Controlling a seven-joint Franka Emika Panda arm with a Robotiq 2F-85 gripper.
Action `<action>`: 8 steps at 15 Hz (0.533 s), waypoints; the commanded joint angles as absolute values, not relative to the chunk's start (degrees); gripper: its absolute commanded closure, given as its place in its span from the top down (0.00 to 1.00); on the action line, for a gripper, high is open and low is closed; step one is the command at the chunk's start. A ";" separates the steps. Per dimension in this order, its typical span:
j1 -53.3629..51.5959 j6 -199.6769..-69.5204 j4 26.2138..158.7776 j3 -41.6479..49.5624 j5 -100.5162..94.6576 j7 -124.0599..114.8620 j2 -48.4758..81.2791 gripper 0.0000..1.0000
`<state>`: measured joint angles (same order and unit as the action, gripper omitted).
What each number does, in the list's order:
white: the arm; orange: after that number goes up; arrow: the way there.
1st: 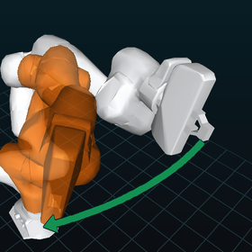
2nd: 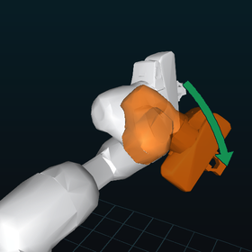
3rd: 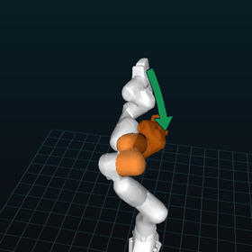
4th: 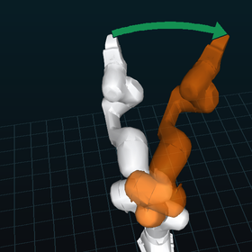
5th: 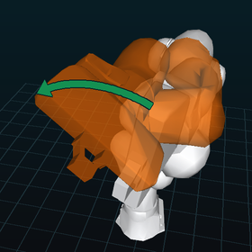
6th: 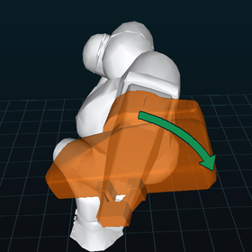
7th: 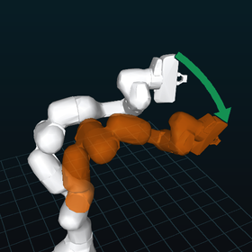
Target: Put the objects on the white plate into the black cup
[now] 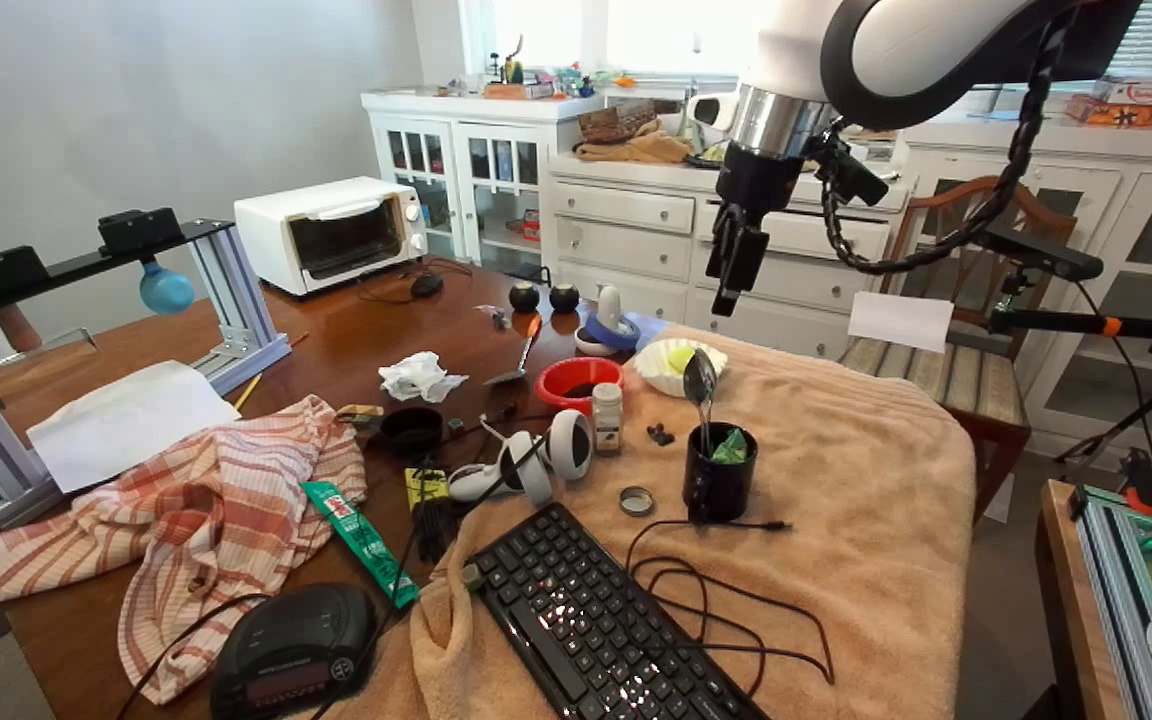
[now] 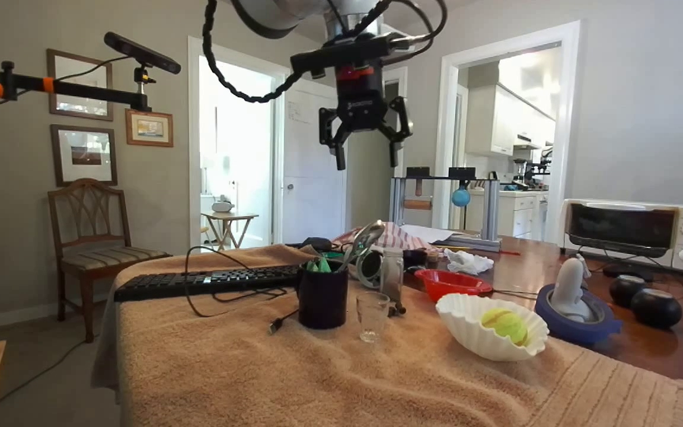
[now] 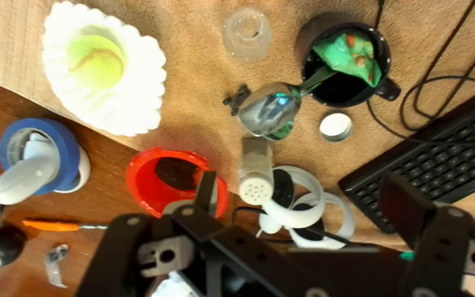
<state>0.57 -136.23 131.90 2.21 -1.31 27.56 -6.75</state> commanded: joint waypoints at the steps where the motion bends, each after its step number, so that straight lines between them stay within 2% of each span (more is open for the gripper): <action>1: 3.33 -139.30 131.53 5.52 -0.24 22.91 -4.82 1.00; 8: 6.48 -141.99 131.84 8.17 0.09 18.31 -1.72 1.00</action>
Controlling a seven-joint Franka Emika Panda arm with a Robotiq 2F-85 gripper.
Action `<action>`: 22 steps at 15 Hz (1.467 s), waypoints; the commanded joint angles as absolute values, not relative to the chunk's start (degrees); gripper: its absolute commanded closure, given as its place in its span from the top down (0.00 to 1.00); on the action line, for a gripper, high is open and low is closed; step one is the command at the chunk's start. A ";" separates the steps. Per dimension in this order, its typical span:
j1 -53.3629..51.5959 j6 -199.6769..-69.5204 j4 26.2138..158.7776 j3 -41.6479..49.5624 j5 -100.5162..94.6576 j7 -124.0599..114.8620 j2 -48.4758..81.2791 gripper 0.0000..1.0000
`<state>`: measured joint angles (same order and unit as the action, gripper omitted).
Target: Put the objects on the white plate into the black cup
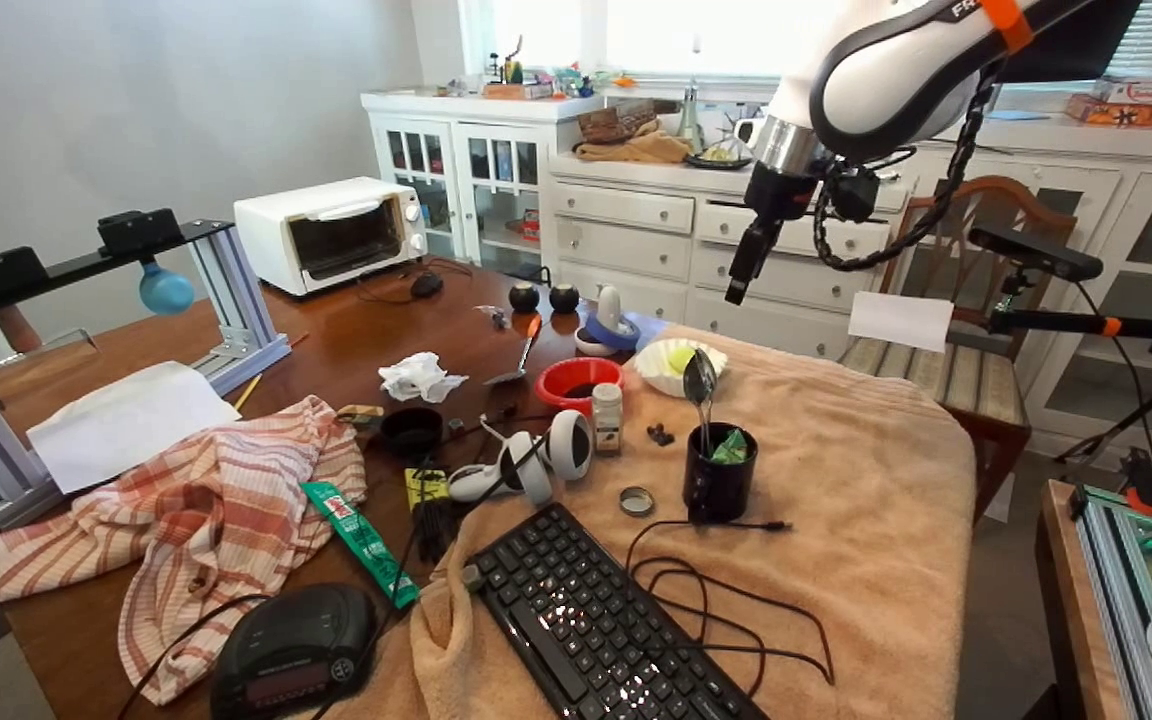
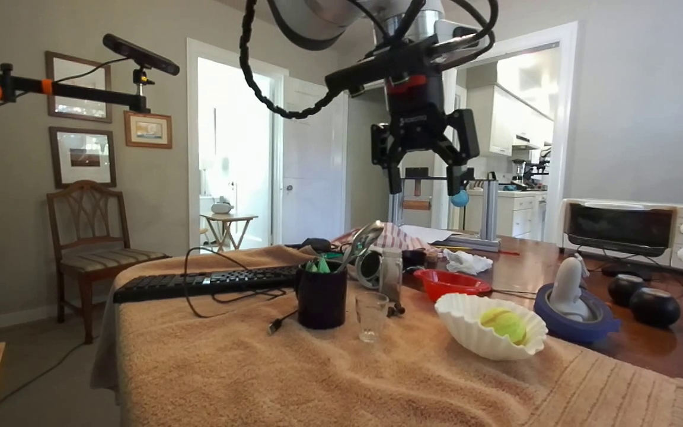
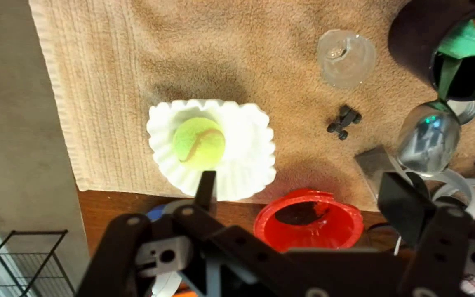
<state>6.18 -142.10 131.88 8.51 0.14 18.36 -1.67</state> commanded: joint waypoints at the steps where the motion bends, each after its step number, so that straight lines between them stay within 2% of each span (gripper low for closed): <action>1: 6.51 -142.25 131.80 8.13 0.21 17.85 -1.33 1.00; 3: 6.60 -141.21 130.42 8.08 1.31 14.46 -0.31 1.00; 11: 7.86 -144.67 115.39 10.76 -0.28 -10.03 20.59 1.00; 22: 4.47 -133.33 101.70 15.59 2.85 -39.59 35.34 1.00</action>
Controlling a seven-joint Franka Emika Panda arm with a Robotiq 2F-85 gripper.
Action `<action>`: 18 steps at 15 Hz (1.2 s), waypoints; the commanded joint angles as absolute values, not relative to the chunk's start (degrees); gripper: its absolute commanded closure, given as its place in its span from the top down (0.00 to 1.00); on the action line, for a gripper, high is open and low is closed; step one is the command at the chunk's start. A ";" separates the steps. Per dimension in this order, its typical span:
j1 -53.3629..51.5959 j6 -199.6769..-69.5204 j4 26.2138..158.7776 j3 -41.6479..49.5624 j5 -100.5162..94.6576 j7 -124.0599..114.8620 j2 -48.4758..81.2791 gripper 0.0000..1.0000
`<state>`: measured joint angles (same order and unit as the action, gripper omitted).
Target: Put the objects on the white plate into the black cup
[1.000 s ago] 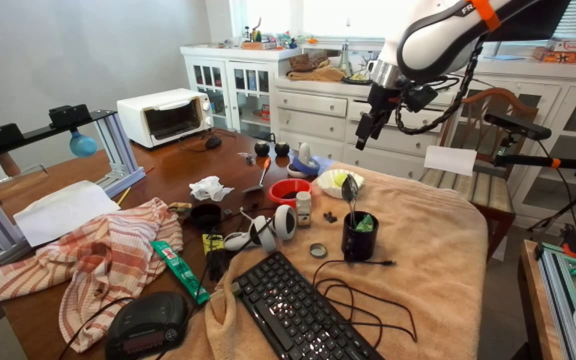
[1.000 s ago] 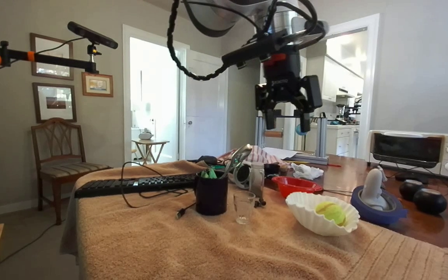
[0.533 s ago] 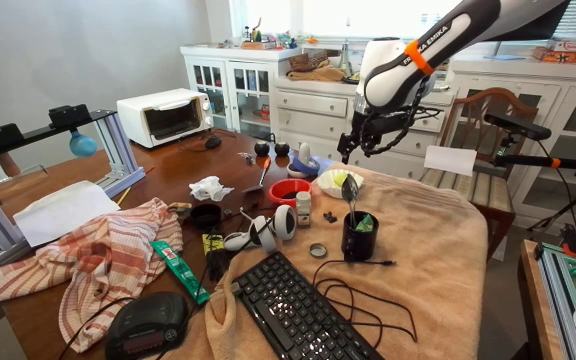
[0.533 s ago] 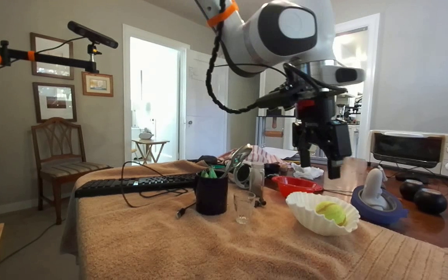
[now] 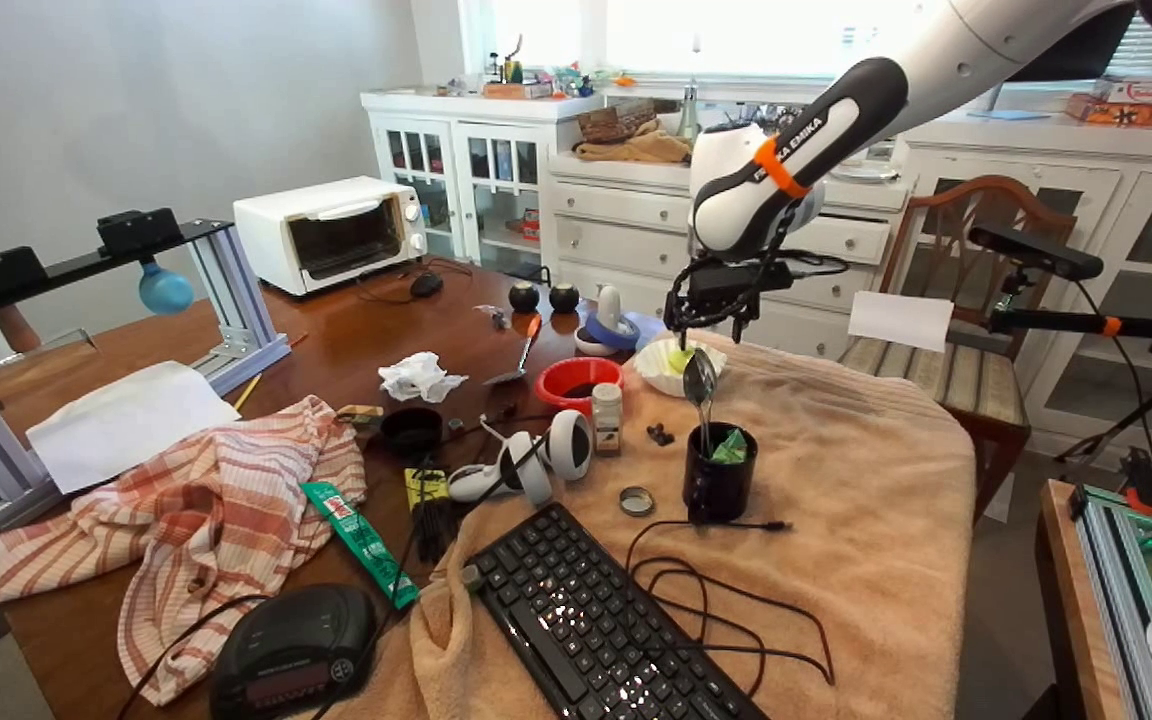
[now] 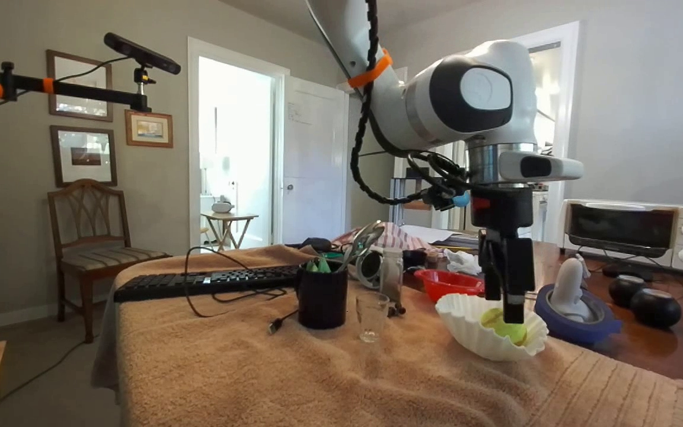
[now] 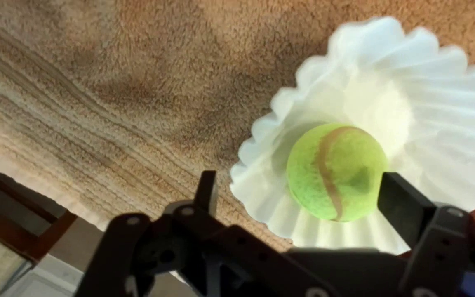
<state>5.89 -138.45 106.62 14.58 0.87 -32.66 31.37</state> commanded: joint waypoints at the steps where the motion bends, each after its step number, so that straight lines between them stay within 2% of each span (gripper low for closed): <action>1: 4.73 -132.22 100.78 15.14 3.51 -41.13 36.06 1.00; 7: 6.22 -129.72 96.81 13.63 5.53 -43.33 38.70 1.00; 18: 9.86 -123.86 95.90 10.32 7.20 -24.64 37.35 1.00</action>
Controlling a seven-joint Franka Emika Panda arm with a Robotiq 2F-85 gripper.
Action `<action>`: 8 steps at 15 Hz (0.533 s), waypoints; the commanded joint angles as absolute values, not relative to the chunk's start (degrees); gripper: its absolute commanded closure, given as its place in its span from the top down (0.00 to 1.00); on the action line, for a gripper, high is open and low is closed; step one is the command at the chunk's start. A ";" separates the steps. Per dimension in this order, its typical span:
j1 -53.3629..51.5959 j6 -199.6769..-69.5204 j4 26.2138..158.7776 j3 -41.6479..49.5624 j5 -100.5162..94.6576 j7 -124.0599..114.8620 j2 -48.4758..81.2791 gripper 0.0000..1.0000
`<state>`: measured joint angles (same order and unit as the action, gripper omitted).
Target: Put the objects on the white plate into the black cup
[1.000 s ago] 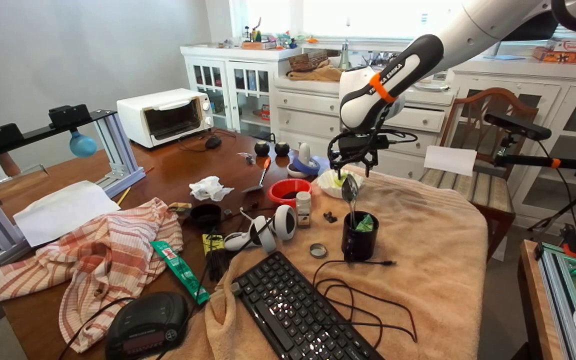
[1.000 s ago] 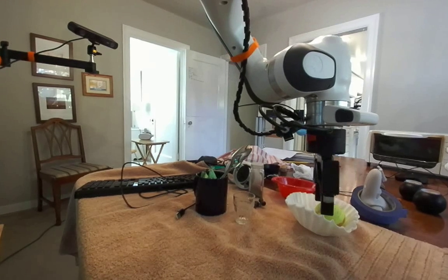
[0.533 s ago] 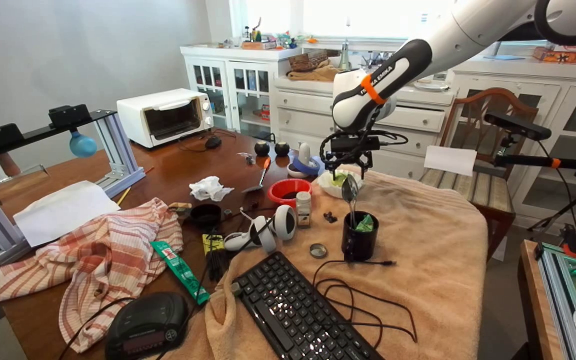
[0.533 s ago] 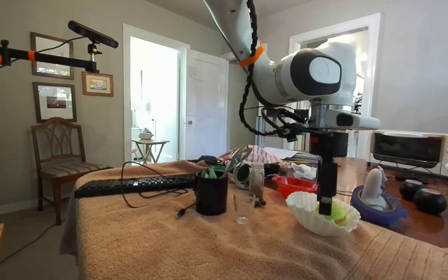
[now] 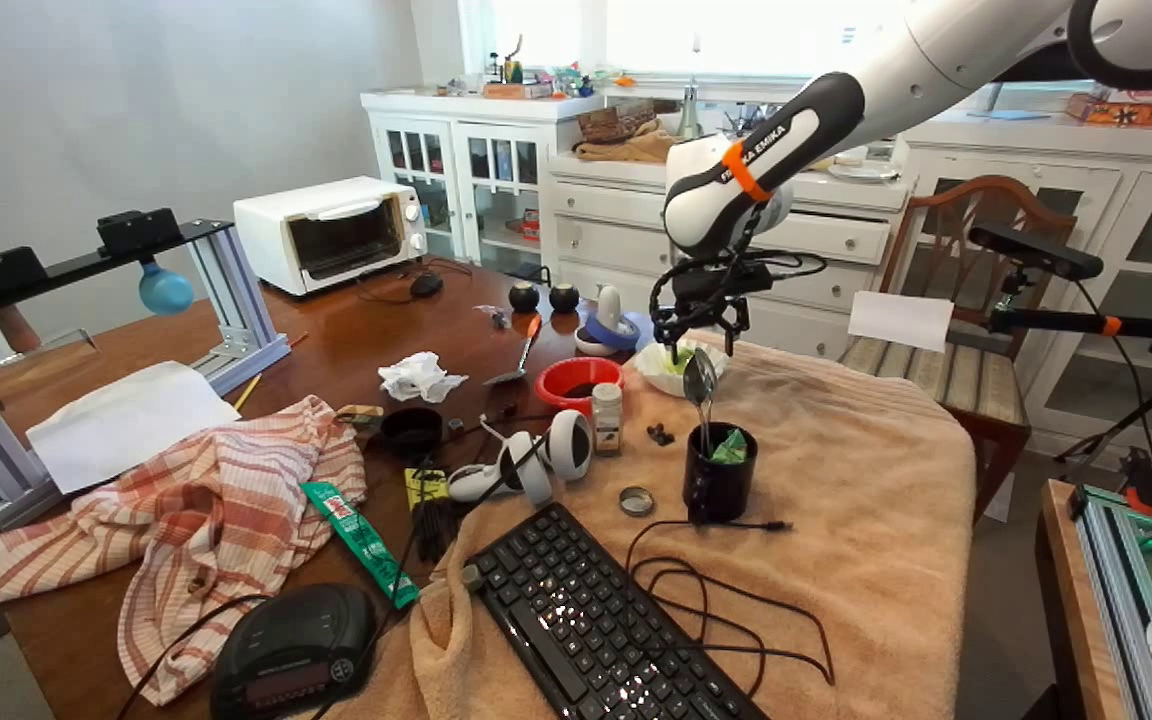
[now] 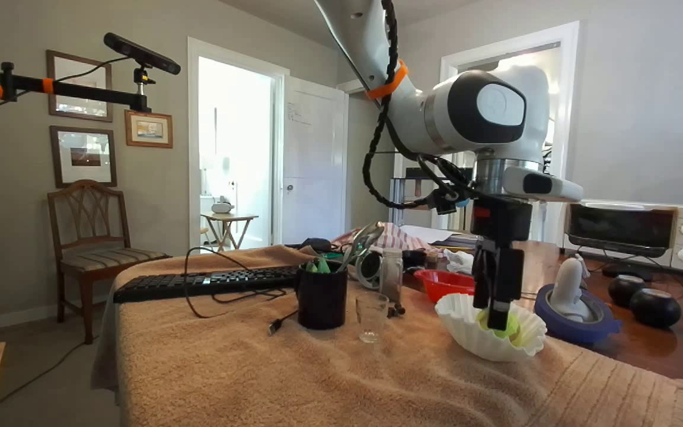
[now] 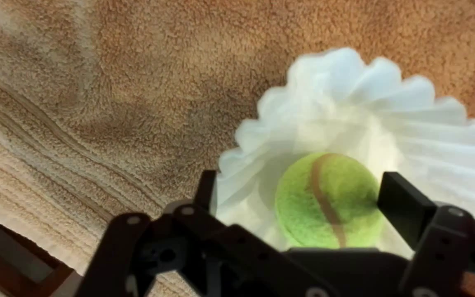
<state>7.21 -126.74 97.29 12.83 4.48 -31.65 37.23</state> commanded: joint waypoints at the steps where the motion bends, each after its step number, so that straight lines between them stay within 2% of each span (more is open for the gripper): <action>1: 10.68 -123.48 95.76 9.51 8.27 -21.88 37.29 1.00; 8: 8.44 -127.04 96.85 11.93 6.01 -25.21 37.30 1.00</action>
